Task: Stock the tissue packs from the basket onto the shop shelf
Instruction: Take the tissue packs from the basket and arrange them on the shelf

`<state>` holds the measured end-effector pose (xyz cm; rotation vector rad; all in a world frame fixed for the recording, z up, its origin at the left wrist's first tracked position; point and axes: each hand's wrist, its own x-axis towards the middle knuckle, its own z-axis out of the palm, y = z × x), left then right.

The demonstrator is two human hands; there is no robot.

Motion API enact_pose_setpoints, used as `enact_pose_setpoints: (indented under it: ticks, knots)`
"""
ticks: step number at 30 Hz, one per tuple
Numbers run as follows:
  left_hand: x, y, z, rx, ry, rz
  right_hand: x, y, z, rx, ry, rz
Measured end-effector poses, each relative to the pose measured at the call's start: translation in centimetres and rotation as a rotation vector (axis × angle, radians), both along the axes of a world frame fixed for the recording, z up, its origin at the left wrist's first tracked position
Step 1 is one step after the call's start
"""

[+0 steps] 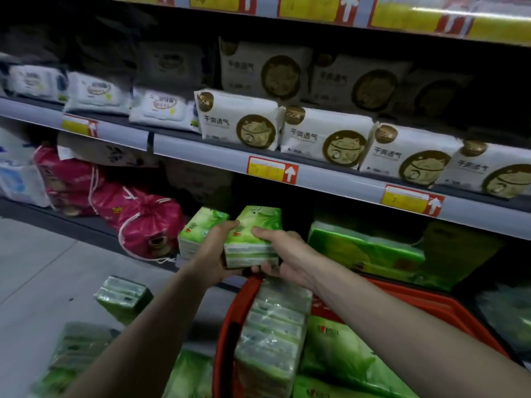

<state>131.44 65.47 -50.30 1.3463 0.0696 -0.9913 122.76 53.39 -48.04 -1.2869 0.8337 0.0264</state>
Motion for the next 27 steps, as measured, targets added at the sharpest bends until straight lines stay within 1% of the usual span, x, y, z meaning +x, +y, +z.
enact_pose_setpoints:
  ticks: [4, 7, 9, 12, 14, 15, 18, 21, 24, 27]
  knots:
    - [2.6, -0.2, -1.8, 0.019, 0.109, 0.060, 2.8, -0.5, -1.6, -0.072, -0.004, 0.021]
    - [3.8, 0.2, -2.5, 0.006, 0.137, 0.068, 4.7, -1.1, -3.1, 0.019, 0.024, -0.030]
    - [4.5, 0.5, -3.5, -0.034, 0.151, 0.154, 6.2, -1.1, -4.0, 0.073, 0.034, -0.068]
    - [5.7, 0.3, -4.8, -0.075, 0.190, 0.295, 8.5, -0.4, -5.6, 0.088, 0.019, -0.134]
    - [6.2, 0.2, -5.7, -0.099, 0.239, 0.331, 10.1, 0.4, -7.5, 0.044, 0.009, -0.210]
    - [6.3, 0.2, -6.2, -0.077, 0.247, 0.341, 10.7, 0.8, -8.7, 0.025, 0.014, -0.238]
    - [6.7, 0.4, -7.9, -0.020, 0.300, 0.387, 11.8, 1.5, -11.4, 0.030, 0.067, -0.300]
    - [7.0, 0.4, -9.5, -0.024, 0.383, 0.414, 12.3, 1.5, -12.6, 0.046, 0.143, -0.337]
    - [7.0, -0.5, -10.8, -0.005, 0.378, 0.449, 12.9, 1.3, -13.4, 0.046, 0.202, -0.363]
    - [7.6, -1.2, -11.4, -0.011, 0.365, 0.506, 13.5, 1.0, -14.4, -0.028, 0.251, -0.403]
